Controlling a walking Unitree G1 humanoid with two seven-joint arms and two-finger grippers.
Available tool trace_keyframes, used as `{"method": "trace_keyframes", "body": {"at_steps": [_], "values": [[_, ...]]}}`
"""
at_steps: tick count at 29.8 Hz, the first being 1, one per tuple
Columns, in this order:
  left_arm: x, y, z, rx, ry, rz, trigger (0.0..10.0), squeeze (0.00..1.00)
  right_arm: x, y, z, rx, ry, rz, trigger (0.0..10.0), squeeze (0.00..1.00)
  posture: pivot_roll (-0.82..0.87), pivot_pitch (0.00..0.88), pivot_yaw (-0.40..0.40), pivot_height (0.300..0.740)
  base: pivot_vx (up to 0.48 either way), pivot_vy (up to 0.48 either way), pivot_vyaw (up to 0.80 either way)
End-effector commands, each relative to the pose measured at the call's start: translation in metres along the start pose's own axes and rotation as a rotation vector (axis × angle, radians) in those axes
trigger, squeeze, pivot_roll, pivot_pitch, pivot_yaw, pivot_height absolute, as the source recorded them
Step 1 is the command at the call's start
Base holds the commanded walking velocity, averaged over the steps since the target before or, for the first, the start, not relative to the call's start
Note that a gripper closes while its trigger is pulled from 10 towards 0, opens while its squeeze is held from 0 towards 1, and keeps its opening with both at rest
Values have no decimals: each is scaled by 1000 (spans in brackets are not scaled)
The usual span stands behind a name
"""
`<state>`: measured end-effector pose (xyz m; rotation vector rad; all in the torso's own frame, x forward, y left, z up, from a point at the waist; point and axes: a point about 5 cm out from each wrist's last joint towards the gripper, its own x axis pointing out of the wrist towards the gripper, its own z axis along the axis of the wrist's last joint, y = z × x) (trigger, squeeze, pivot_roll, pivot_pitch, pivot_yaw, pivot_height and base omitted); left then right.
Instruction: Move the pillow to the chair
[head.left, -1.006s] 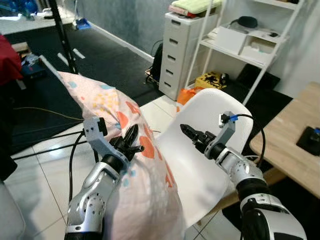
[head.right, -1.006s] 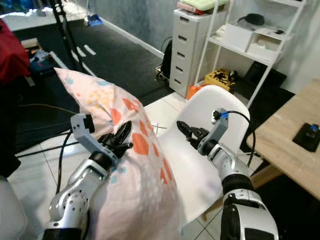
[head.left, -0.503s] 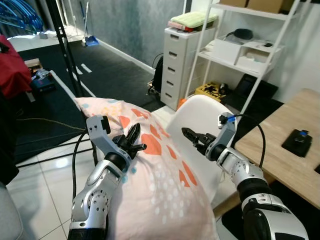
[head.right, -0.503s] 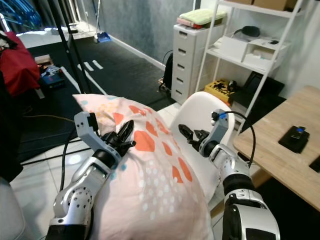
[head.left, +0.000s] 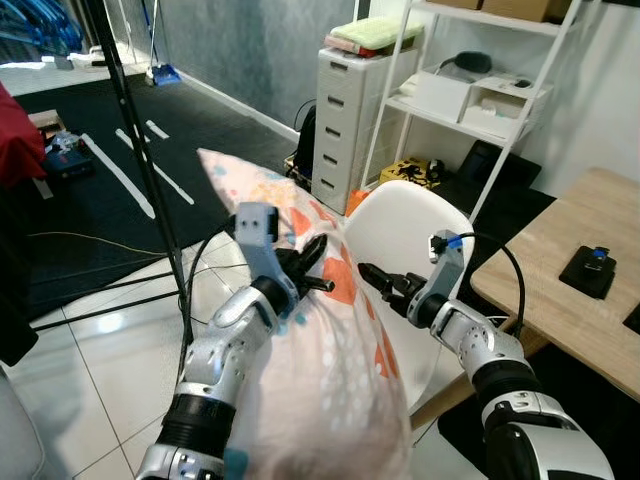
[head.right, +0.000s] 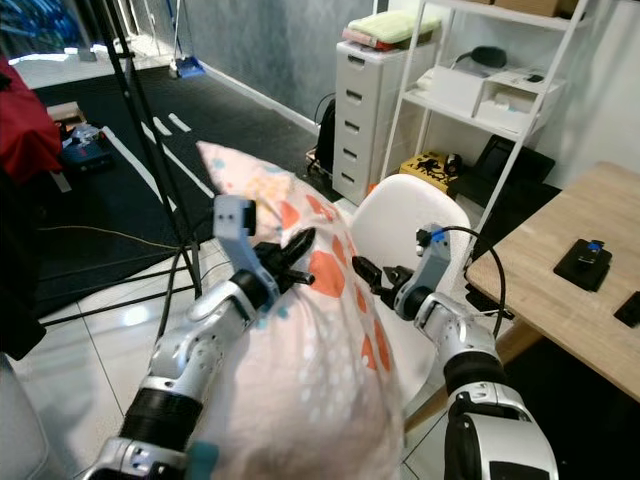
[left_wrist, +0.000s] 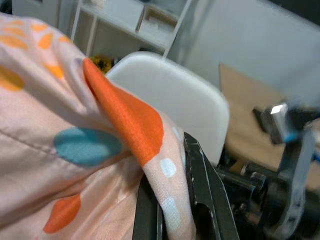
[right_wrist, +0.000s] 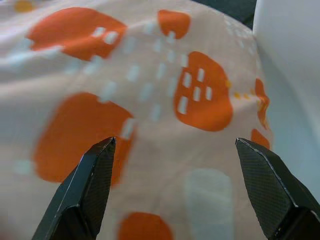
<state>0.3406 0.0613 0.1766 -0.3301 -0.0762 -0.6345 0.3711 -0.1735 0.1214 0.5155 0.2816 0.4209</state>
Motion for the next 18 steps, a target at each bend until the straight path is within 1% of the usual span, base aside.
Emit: {"method": "trace_keyframes", "body": {"at_steps": [1, 2, 3, 5, 7, 9, 10, 11, 12, 14, 15, 16, 17, 18], "values": [[9, -5, 15, 73, -66, -43, 10000, 0, -1, 0, -2, -13, 15, 11, 10000, 0, -239, 59, -25, 655, 0, 0, 0], [9, -5, 15, 73, -66, -43, 10000, 0, -1, 0, -2, -13, 15, 11, 10000, 0, -239, 59, -25, 655, 0, 0, 0], [14, -4, 14, 98, -63, -31, 10000, 0, -2, 1, -2, -16, 18, 16, 10000, 0, -244, 61, -23, 650, 0, 0, 0], [21, -2, 10, 109, -44, 6, 10000, 0, -3, 1, -3, -26, 25, 25, 10000, 0, -247, 62, -20, 640, 0, 0, 0], [23, -1, 9, 111, -38, 13, 10000, 0, -3, 2, -3, -28, 26, 27, 10000, 0, -247, 62, -20, 635, 0, 0, 0], [28, 5, -4, 68, 56, 119, 10000, 0, -4, 1, -3, -32, 30, 27, 10000, 0, -248, 61, -18, 625, 0, 0, 0], [28, 5, -4, 68, 56, 119, 10000, 0, -4, 1, -3, -32, 30, 27, 10000, 0, -248, 61, -18, 625, 0, 0, 0], [29, 9, -18, 37, 156, 184, 10000, 0, -4, 2, -4, -35, 32, 27, 10000, 0, -250, 57, -16, 620, 0, 0, 0], [28, 10, -34, 4, 275, 221, 10000, 0, -3, 2, -3, -39, 34, 28, 10000, 0, -251, 56, -16, 615, 0, 0, 0], [28, 10, -34, 4, 275, 221, 10000, 0, -3, 2, -3, -39, 34, 28, 10000, 0, -251, 56, -16, 615, 0, 0, 0], [27, 10, -44, -15, 350, 235, 10000, 0, -3, 2, -3, -41, 35, 28, 10000, 0, -251, 56, -16, 610, 0, 0, 0], [25, 6, -54, -34, 423, 222, 10000, 0, -3, 3, -3, -44, 36, 29, 10000, 0, -250, 52, -15, 605, 0, 0, 0], [25, 6, -54, -34, 423, 222, 10000, 0, -3, 3, -3, -44, 36, 29, 10000, 0, -250, 52, -15, 605, 0, 0, 0], [26, 0, -61, -34, 473, 190, 10000, 0, -2, 3, -2, -47, 35, 29, 10000, 0, -250, 52, -14, 600, 0, 0, 0]]}}
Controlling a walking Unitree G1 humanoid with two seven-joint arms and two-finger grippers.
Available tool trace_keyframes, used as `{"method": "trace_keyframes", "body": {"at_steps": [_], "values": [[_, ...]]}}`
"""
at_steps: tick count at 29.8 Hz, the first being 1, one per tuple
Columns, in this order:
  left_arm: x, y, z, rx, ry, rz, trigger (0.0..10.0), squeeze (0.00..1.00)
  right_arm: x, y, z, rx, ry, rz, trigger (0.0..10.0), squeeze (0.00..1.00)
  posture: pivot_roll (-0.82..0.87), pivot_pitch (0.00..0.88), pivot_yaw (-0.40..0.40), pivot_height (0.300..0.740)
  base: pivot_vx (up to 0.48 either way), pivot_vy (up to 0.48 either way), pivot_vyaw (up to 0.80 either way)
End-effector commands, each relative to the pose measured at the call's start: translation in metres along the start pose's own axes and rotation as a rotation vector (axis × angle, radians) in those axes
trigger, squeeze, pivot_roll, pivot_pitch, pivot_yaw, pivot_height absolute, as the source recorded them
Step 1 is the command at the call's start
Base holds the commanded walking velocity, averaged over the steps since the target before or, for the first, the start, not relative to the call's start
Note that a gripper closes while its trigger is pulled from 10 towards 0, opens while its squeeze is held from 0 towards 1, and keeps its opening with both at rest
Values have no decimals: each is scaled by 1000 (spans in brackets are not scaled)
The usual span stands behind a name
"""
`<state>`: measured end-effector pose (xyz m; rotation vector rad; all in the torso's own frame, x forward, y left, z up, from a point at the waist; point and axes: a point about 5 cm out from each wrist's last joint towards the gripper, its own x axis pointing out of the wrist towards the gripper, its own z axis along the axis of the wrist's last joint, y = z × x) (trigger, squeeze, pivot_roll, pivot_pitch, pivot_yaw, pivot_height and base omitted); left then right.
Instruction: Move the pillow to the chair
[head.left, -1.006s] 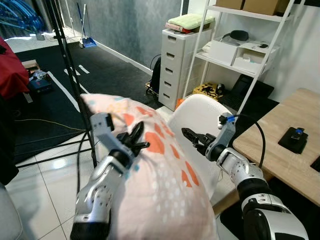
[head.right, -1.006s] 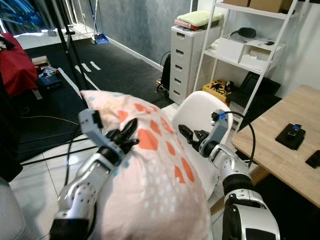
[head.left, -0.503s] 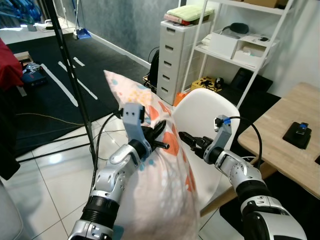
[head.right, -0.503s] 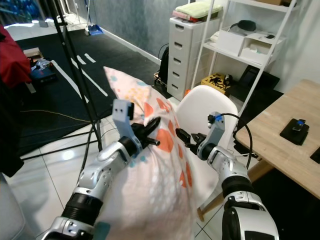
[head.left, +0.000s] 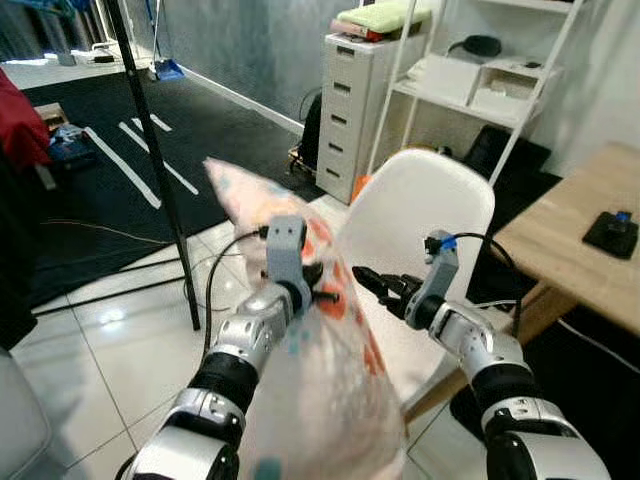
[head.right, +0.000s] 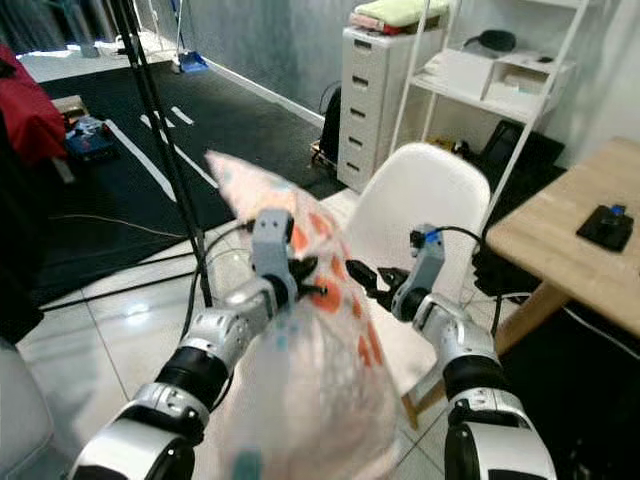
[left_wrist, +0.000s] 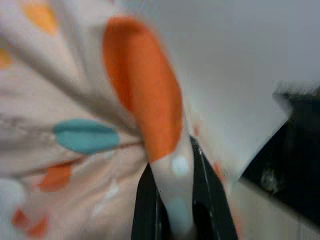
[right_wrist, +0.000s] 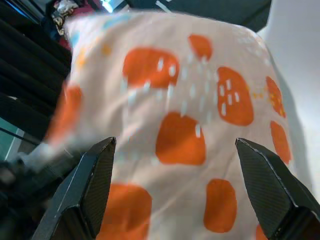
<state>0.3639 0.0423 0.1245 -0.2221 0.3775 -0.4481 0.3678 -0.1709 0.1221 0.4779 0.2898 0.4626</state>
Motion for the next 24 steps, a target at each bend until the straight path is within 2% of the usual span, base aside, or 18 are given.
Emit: {"method": "trace_keyframes", "body": {"at_steps": [1, 2, 3, 4, 6, 8, 11, 13, 17, 21, 24], "values": [[4, -15, -5, 14, 47, -57, 10000, 0, 0, 0, 0, -8, 10, -3, 10000, 0, -250, 52, -14, 600, 0, 0, 0], [6, -23, -11, 32, 86, -90, 10000, 0, 0, 0, 0, -15, 11, -4, 10000, 0, -248, 51, -14, 595, 0, 0, 0], [8, -34, -18, 117, 123, -126, 10000, 0, 1, 1, 0, -22, 13, -6, 10000, 0, -248, 52, -14, 585, 0, 0, 0], [8, -34, -18, 117, 123, -126, 10000, 0, 1, 1, 0, -22, 13, -6, 10000, 0, -248, 52, -14, 585, 0, 0, 0], [9, -44, -21, 182, 136, -182, 10000, 0, 1, 3, -2, -44, 24, -2, 10000, 0, -251, 53, -10, 570, 0, 0, 0], [10, -47, -21, 186, 133, -201, 10000, 0, 1, 4, -3, -54, 29, -1, 10000, 0, -251, 53, -10, 565, 0, 0, 0], [11, -57, -23, 157, 153, -242, 10000, 0, 1, 6, -7, -84, 42, 4, 10000, 0, -250, 56, -10, 550, 0, 0, 0], [11, -59, -23, 153, 162, -244, 10000, 0, 1, 6, -7, -85, 44, 5, 10000, 0, -250, 56, -10, 546, 0, 0, 0], [14, -69, -21, 98, 126, -246, 10000, 0, 2, 18, -11, -139, 86, 88, 10000, 0, -257, 60, -9, 546, 0, 0, 0], [16, -66, -11, 89, 66, -204, 10000, 0, 2, 23, -12, -179, 116, 123, 10000, 0, -261, 64, -8, 546, 0, 0, 0], [18, -57, 7, 28, -21, -129, 10000, 0, 0, 24, -10, -234, 158, 131, 10000, 0, -266, 68, -7, 546, 0, 0, 0]]}}
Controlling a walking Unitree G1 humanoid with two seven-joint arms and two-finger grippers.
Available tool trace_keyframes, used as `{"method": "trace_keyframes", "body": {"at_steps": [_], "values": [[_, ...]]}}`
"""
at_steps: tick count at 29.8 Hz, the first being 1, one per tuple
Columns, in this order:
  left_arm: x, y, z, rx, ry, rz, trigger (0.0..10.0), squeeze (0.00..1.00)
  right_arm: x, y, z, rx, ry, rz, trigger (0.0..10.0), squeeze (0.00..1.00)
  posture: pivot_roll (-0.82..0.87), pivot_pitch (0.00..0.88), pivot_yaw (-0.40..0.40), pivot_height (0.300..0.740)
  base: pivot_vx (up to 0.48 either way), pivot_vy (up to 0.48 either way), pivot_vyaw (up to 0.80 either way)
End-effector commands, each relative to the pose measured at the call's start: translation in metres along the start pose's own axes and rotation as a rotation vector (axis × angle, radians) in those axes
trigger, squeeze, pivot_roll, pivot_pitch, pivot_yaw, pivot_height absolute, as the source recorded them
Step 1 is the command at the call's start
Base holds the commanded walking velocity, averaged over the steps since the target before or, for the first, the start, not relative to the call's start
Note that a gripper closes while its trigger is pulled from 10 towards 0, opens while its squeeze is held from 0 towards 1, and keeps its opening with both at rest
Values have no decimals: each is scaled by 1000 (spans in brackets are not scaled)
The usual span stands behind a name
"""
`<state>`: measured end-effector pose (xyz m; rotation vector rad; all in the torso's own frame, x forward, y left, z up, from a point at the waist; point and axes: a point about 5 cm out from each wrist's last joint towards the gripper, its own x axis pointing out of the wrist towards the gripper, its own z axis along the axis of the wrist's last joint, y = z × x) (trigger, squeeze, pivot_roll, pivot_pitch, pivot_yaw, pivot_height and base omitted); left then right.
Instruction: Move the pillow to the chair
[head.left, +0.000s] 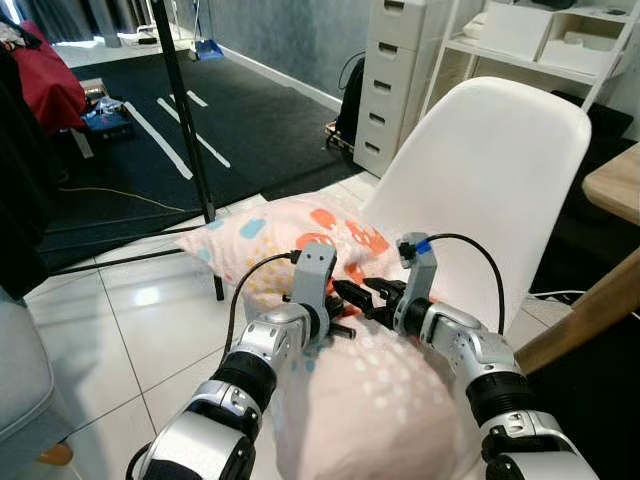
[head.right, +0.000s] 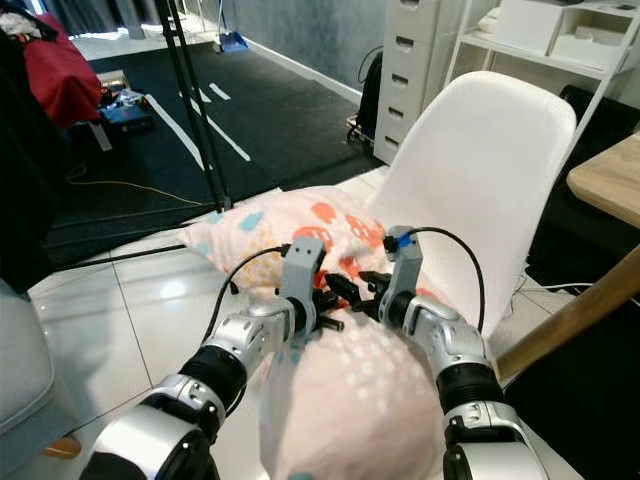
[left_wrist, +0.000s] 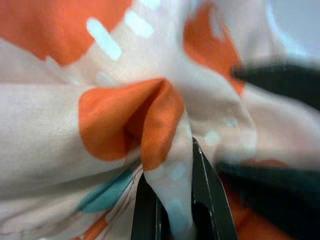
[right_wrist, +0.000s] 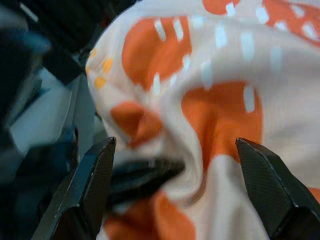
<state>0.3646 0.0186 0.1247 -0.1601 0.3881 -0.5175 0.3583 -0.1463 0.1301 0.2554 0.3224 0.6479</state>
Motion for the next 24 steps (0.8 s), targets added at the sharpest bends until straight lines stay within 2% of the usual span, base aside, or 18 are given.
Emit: {"method": "trace_keyframes", "body": {"at_steps": [1, 4, 8, 9, 10, 13, 14, 15, 16, 17, 18, 19, 21, 22, 24], "values": [[8, -29, 20, -78, -100, -35, 10000, 0, -5, -2, -3, -51, 62, -7, 10000, 0, -267, 69, -6, 546, 0, 0, 0], [6, -23, 34, -145, -182, 24, 10000, 0, -8, -6, 6, -137, 86, -38, 10000, 0, -271, 70, -4, 546, 0, 0, 0], [6, -25, 41, -200, -235, 23, 10000, 0, -11, -4, 18, -140, 52, -24, 10000, 0, -276, 71, -4, 546, 0, 0, 0], [6, -28, 44, -250, -257, 6, 10000, 0, -12, -2, 24, -143, 34, -13, 10000, 0, -277, 71, -5, 546, 0, 0, 0], [6, -35, 46, -260, -272, -28, 10000, 0, -13, -1, 27, -147, 23, -5, 10000, 0, -277, 70, -5, 546, 0, 0, 0], [6, -40, 47, -245, -278, -49, 10000, 0, -13, 0, 29, -152, 20, -1, 10000, 0, -279, 70, -5, 546, 0, 0, 0], [7, -43, 47, -198, -277, -67, 10000, 0, -13, 1, 28, -159, 27, -3, 10000, 0, -276, 71, -6, 546, 0, 0, 0], [7, -43, 47, -198, -277, -67, 10000, 0, -13, 1, 28, -159, 27, -3, 10000, 0, -276, 71, -6, 546, 0, 0, 0], [7, -44, 46, -162, -274, -76, 10000, 0, -13, 1, 26, -165, 34, -6, 10000, 0, -276, 71, -6, 546, 0, 0, 0], [7, -42, 45, -99, -261, -72, 10000, 1000, -13, 0, 24, -166, 47, -16, 10000, 0, -274, 73, -7, 546, 0, 0, 0], [6, -35, 42, -15, -229, -51, 10000, 1000, -13, -2, 20, -169, 73, -38, 10000, 0, -268, 74, -10, 546, 0, 0, 0], [6, -35, 42, -15, -229, -51, 10000, 1000, -13, -2, 20, -169, 73, -38, 10000, 0, -268, 74, -10, 546, 0, 0, 0], [5, -24, 39, 75, -193, -17, 10000, 1000, -14, -6, 15, -173, 110, -64, 10000, 0, -267, 74, -10, 546, 0, 0, 0], [5, -24, 39, 75, -193, -17, 10000, 1000, -14, -6, 15, -173, 110, -64, 10000, 0, -267, 74, -10, 546, 0, 0, 0], [3, -13, 40, 91, -178, -5, 10000, 1000, -15, -9, 10, -176, 151, -83, 10000, 0, -262, 74, -12, 546, 0, 0, 0]]}}
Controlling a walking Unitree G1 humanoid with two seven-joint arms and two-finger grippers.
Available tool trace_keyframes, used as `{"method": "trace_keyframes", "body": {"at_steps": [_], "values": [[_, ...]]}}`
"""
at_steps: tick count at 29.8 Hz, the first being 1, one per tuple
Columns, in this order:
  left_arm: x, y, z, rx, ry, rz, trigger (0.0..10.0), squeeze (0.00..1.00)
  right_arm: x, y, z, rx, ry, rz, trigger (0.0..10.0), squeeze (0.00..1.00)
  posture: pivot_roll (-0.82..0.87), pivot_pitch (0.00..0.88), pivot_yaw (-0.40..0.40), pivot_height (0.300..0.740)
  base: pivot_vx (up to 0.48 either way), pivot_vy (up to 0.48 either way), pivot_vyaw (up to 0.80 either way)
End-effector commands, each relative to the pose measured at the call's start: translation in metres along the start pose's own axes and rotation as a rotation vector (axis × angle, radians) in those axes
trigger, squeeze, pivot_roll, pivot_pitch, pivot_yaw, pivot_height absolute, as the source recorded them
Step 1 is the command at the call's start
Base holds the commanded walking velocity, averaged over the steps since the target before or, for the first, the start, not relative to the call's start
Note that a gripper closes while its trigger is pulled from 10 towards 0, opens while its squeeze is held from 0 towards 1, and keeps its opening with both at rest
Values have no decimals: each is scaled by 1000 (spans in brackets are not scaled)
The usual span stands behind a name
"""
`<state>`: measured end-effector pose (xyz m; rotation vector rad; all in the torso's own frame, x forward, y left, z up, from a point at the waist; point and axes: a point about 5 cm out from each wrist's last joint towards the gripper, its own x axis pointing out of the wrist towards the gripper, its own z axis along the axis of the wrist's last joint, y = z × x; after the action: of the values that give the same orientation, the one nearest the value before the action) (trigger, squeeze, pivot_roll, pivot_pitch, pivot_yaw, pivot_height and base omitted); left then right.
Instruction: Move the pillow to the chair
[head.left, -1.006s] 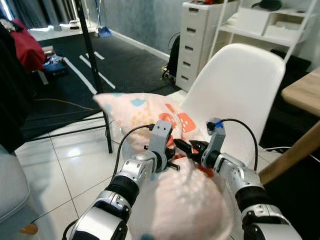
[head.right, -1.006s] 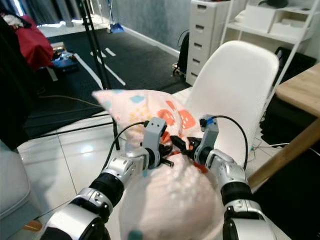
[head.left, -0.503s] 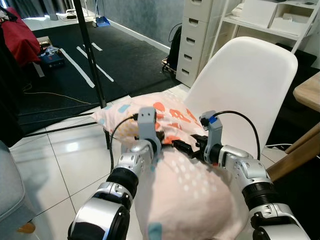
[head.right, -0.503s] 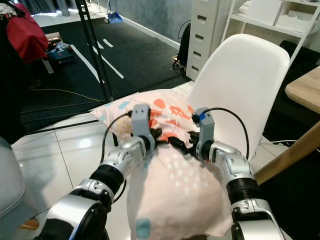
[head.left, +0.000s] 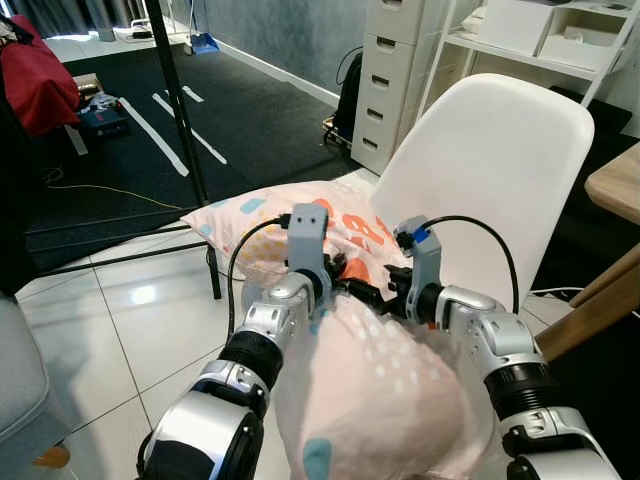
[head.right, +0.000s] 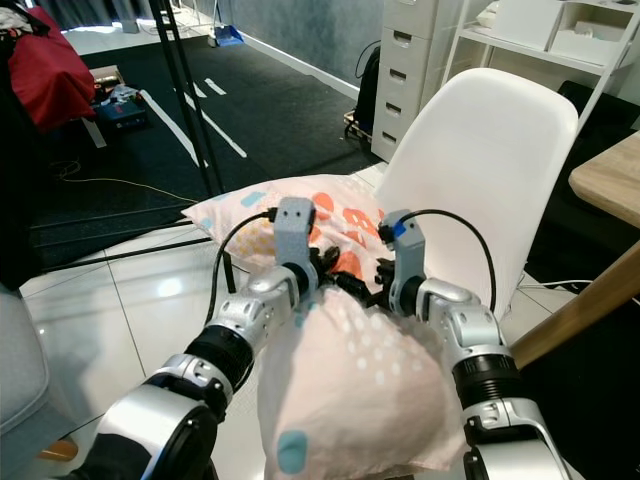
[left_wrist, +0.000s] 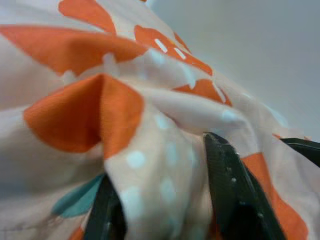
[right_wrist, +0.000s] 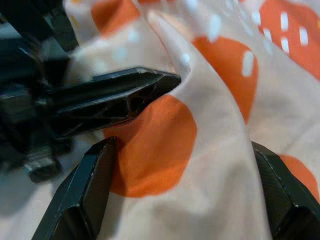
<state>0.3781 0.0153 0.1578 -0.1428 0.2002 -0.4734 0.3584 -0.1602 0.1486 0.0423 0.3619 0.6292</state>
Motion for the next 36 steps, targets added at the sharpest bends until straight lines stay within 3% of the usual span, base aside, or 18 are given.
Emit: {"method": "trace_keyframes", "body": {"at_steps": [1, 3, 5, 8, 11, 13, 14, 16, 17, 18, 22, 24, 26, 27, 31, 36], "values": [[2, -8, 5, 30, 0, -44, 10000, 1000, -1, -3, -9, 3, 55, -20, 10000, 0, -262, 74, -12, 546, 0, 0, 0], [-1, 4, 9, 13, 11, -53, 10000, 1000, -1, -7, -20, -17, 135, -67, 10000, 0, -260, 71, -14, 546, 0, 0, 0], [-1, 4, 9, 13, 11, -53, 10000, 1000, -1, -7, -20, -17, 135, -67, 10000, 0, -260, 71, -14, 546, 0, 0, 0], [-6, 14, 17, 91, 11, -72, 10000, 1000, -2, -13, -25, -7, 162, -122, 10000, 0, -260, 69, -16, 546, 0, 0, 0], [-8, 16, 19, 112, 12, -75, 10000, 1000, -2, -14, -25, -4, 163, -130, 10000, 0, -260, 69, -16, 546, 0, 0, 0], [-15, 32, 23, 152, 19, -72, 10000, 1000, -2, -15, -23, 0, 155, -131, 10000, 0, -258, 66, -17, 546, 0, 0, 0], [-15, 32, 23, 152, 19, -72, 10000, 1000, -2, -15, -23, 0, 155, -131, 10000, 0, -258, 66, -17, 546, 0, 0, 0], [-28, 52, 25, 199, 44, -59, 10000, 1000, -2, -16, -22, 4, 148, -135, 10000, 0, -256, 62, -18, 546, 0, 0, 0], [-28, 52, 25, 199, 44, -59, 10000, 1000, -2, -16, -22, 4, 148, -135, 10000, 0, -256, 62, -18, 546, 0, 0, 0], [-46, 74, 23, 221, 68, -51, 10000, 1000, -1, -17, -20, 16, 125, -138, 10000, 0, -255, 62, -17, 546, 0, 0, 0], [-59, 85, 22, 219, 68, -45, 10000, 1000, -1, -17, -19, 21, 117, -143, 10000, 0, -255, 58, -15, 546, 0, 0, 0], [-80, 90, 19, 213, 21, -97, 10000, 1000, -2, -20, -18, 35, 97, -160, 10000, 0, -247, 55, -17, 546, 0, 0, 0], [-96, 91, 21, 144, -59, -123, 10000, 1000, -2, -23, -13, 83, 38, -168, 10000, 0, -243, 54, -19, 546, 0, 0, 0], [-101, 91, 24, 105, -107, -123, 10000, 0, -2, -24, -11, 97, 16, -171, 10000, 0, -241, 54, -20, 550, 0, 0, 0], [-108, 94, 29, 37, -199, -92, 10000, 0, -2, -23, -6, 118, -20, -166, 10000, 0, -237, 52, -19, 560, 0, 0, 0], [-122, 99, 34, -126, -341, 1, 10000, 0, 0, -22, 0, 153, -77, -144, 10000, 0, -229, 50, -20, 583, 0, 0, 0]]}}
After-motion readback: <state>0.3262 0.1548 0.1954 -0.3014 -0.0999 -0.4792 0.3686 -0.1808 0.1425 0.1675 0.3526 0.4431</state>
